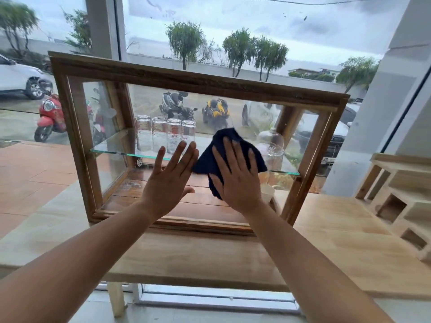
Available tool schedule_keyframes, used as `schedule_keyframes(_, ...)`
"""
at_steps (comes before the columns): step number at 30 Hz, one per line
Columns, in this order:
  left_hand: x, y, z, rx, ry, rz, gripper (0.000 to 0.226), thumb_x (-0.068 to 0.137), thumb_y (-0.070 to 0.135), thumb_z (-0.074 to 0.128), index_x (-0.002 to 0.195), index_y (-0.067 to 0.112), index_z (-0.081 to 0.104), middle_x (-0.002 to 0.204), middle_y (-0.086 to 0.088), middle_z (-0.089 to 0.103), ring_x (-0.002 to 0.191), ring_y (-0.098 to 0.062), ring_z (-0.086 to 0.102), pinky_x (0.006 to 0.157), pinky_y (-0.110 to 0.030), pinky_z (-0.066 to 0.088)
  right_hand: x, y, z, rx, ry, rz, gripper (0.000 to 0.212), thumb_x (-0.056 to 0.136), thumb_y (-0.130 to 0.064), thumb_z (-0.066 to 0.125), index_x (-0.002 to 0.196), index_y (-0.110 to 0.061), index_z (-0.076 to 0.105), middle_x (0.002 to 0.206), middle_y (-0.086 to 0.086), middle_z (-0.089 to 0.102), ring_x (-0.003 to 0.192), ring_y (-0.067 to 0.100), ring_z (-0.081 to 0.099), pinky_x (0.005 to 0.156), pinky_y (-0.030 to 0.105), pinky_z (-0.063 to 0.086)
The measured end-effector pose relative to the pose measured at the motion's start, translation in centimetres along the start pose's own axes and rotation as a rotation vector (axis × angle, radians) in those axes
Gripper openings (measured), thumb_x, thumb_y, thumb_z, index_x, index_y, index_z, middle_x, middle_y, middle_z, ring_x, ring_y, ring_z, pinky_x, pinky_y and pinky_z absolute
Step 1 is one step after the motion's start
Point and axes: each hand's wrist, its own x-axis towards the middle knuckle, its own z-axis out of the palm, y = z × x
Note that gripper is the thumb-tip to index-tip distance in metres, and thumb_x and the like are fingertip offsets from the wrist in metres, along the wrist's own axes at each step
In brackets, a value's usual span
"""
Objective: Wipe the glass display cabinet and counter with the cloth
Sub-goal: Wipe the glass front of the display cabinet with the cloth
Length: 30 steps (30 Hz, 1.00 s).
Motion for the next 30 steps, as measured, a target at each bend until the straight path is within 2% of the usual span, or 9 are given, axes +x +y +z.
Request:
schedule_keyframes(3, 0.0, -0.1, 0.0, -0.035, 0.008, -0.002, 0.119, 0.080, 0.067, 0.065, 0.160, 0.004, 0.004, 0.169, -0.014, 0.000, 0.156, -0.032, 0.007, 0.123, -0.060, 0.004, -5.0, 1.9, 0.6, -0.050, -0.090, -0.332, 0.061, 0.101, -0.040, 0.051, 0.157, -0.020, 0.034, 0.164, 0.007, 0.028, 0.148, 0.027, 0.031, 0.123, 0.047, 0.014)
schedule_keyframes(5, 0.0, 0.0, -0.1, -0.044, 0.010, 0.001, 0.118, 0.080, 0.066, 0.065, 0.160, 0.004, 0.005, 0.169, -0.014, 0.001, 0.156, -0.032, 0.008, 0.123, -0.060, 0.008, -7.5, 4.6, 0.0, -0.080, -0.128, -0.411, 0.062, 0.100, -0.036, 0.050, 0.156, -0.020, 0.032, 0.160, 0.006, 0.033, 0.142, 0.026, 0.036, 0.122, 0.046, 0.014)
schedule_keyframes(8, -0.1, 0.0, -0.2, -0.059, 0.020, 0.001, 0.119, 0.079, 0.063, 0.067, 0.160, 0.003, 0.005, 0.169, -0.015, 0.002, 0.156, -0.033, 0.010, 0.122, -0.061, 0.010, -8.6, 8.3, -1.1, -0.085, -0.131, -0.277, 0.059, 0.104, -0.042, 0.042, 0.157, -0.021, 0.028, 0.160, 0.006, 0.036, 0.141, 0.029, 0.040, 0.122, 0.048, 0.015)
schedule_keyframes(11, 0.0, 0.0, -0.4, -0.084, 0.013, -0.004, 0.119, 0.078, 0.062, 0.069, 0.160, 0.003, 0.005, 0.169, -0.015, 0.002, 0.156, -0.033, 0.009, 0.123, -0.061, 0.013, -5.6, 9.0, -2.0, -0.090, -0.082, -0.028, 0.060, 0.106, -0.049, 0.037, 0.158, -0.021, 0.025, 0.164, 0.009, 0.021, 0.148, 0.032, 0.032, 0.124, 0.051, 0.014)
schedule_keyframes(14, 0.1, 0.1, -0.6, -0.114, -0.007, -0.006, 0.118, 0.079, 0.061, 0.069, 0.160, 0.003, 0.005, 0.169, -0.014, 0.003, 0.156, -0.034, 0.008, 0.122, -0.061, 0.017, 0.3, 6.5, -2.5, -0.061, 0.002, 0.168, 0.066, 0.105, -0.049, 0.040, 0.160, -0.015, 0.025, 0.166, 0.013, 0.011, 0.154, 0.033, 0.018, 0.125, 0.052, 0.014)
schedule_keyframes(17, 0.0, -0.1, -0.9, -0.117, -0.019, 0.002, 0.117, 0.082, 0.063, 0.065, 0.160, 0.003, 0.002, 0.169, -0.015, 0.000, 0.156, -0.034, 0.006, 0.123, -0.060, 0.015, 4.8, 2.4, -2.2, -0.009, 0.083, 0.261, 0.063, 0.106, -0.045, 0.041, 0.159, -0.013, 0.026, 0.165, 0.016, 0.013, 0.154, 0.034, 0.016, 0.126, 0.051, 0.011)
schedule_keyframes(21, -0.5, -1.5, -0.9, -0.114, -0.001, 0.077, 0.113, 0.087, 0.065, 0.058, 0.160, 0.004, -0.002, 0.169, -0.015, -0.005, 0.156, -0.033, 0.001, 0.124, -0.060, 0.006, 4.6, -0.7, -0.8, -0.010, 0.091, 0.123, 0.060, 0.106, -0.040, 0.042, 0.158, -0.012, 0.031, 0.165, 0.015, 0.018, 0.153, 0.032, 0.020, 0.126, 0.050, 0.010)
schedule_keyframes(25, -2.4, -5.8, -0.6, -0.091, -0.017, -0.002, 0.112, 0.087, 0.068, 0.055, 0.160, 0.002, 0.000, 0.169, -0.017, -0.005, 0.156, -0.033, 0.001, 0.124, -0.060, 0.010, 1.5, -0.4, 0.7, -0.033, 0.052, -0.043, 0.062, 0.103, -0.041, 0.050, 0.157, -0.015, 0.033, 0.163, 0.015, 0.026, 0.151, 0.033, 0.027, 0.125, 0.052, 0.014)
schedule_keyframes(30, -5.9, -12.7, 1.0, -0.074, -0.059, -0.174, 0.137, 0.069, 0.075, 0.069, 0.159, 0.001, -0.003, 0.168, -0.017, -0.005, 0.156, -0.034, 0.001, 0.123, -0.058, 0.001, 0.5, -0.3, 0.2, -0.036, 0.053, 0.012, 0.064, 0.101, -0.035, 0.052, 0.157, -0.014, 0.030, 0.164, 0.015, 0.022, 0.152, 0.034, 0.024, 0.124, 0.054, 0.015)
